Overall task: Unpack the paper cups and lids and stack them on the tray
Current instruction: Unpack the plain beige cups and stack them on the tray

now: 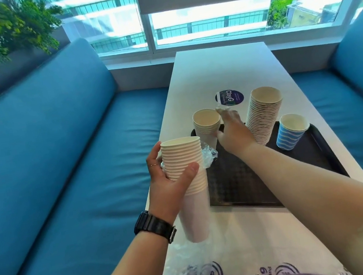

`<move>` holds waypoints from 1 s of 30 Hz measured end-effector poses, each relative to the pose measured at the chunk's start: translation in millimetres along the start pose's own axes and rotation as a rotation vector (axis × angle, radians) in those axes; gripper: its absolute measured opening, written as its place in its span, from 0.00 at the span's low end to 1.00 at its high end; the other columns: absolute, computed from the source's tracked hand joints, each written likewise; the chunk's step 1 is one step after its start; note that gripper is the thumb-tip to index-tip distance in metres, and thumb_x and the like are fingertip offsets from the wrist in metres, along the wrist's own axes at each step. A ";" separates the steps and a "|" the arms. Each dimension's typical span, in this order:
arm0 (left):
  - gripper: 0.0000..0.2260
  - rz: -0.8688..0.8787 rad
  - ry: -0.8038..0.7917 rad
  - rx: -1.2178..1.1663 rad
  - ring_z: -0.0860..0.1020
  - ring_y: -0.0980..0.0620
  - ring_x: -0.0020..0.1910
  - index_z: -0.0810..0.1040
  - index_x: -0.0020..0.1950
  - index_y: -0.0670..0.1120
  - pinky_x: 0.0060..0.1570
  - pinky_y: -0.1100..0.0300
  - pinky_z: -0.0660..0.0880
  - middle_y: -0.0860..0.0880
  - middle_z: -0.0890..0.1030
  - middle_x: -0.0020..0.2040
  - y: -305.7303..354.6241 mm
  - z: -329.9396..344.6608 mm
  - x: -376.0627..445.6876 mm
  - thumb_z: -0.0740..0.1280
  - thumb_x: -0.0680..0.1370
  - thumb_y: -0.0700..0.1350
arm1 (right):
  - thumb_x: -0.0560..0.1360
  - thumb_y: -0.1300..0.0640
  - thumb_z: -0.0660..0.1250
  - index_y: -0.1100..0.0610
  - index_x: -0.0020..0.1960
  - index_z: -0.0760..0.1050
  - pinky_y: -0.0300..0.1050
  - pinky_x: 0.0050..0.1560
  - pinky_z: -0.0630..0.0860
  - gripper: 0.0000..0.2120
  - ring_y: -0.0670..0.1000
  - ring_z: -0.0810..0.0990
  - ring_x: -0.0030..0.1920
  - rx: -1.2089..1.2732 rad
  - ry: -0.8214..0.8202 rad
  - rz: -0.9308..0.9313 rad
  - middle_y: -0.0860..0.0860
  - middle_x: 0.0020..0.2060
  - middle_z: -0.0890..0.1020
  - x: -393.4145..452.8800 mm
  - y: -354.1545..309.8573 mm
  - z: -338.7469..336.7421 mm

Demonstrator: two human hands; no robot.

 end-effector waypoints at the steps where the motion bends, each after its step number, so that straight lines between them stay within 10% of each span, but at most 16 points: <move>1: 0.37 0.006 -0.003 -0.005 0.82 0.53 0.54 0.62 0.63 0.73 0.59 0.47 0.78 0.48 0.78 0.63 1.0 0.2 -0.7 0.78 0.60 0.60 | 0.78 0.56 0.66 0.51 0.75 0.59 0.54 0.70 0.64 0.29 0.57 0.63 0.74 0.035 0.034 -0.017 0.55 0.75 0.60 -3.6 -5.4 -6.0; 8: 0.40 0.018 -0.011 -0.026 0.81 0.57 0.55 0.65 0.65 0.60 0.60 0.51 0.78 0.53 0.79 0.60 13.7 2.6 -4.7 0.78 0.58 0.59 | 0.76 0.50 0.69 0.51 0.59 0.78 0.47 0.61 0.74 0.12 0.49 0.78 0.60 0.412 0.111 -0.007 0.51 0.58 0.80 -40.5 -49.2 -51.5; 16: 0.38 0.112 -0.047 0.067 0.82 0.57 0.53 0.66 0.65 0.62 0.55 0.56 0.79 0.53 0.81 0.57 29.6 7.5 -17.7 0.78 0.58 0.60 | 0.63 0.35 0.75 0.42 0.55 0.80 0.49 0.66 0.72 0.23 0.42 0.78 0.59 0.569 -0.366 -0.157 0.40 0.56 0.81 -97.7 -99.4 -58.8; 30: 0.36 0.314 -0.063 0.219 0.77 0.65 0.56 0.61 0.65 0.65 0.53 0.68 0.74 0.72 0.73 0.59 47.1 11.8 -36.8 0.75 0.62 0.62 | 0.58 0.56 0.78 0.51 0.55 0.81 0.51 0.65 0.71 0.24 0.53 0.79 0.59 0.791 -0.431 -0.051 0.51 0.55 0.82 -111.6 -93.4 -68.5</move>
Point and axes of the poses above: each hand's wrist, its own x-axis towards the middle knuckle, its own z-axis out of the palm, y = z × x, the point moved 4 cm from there along x, towards the middle knuckle
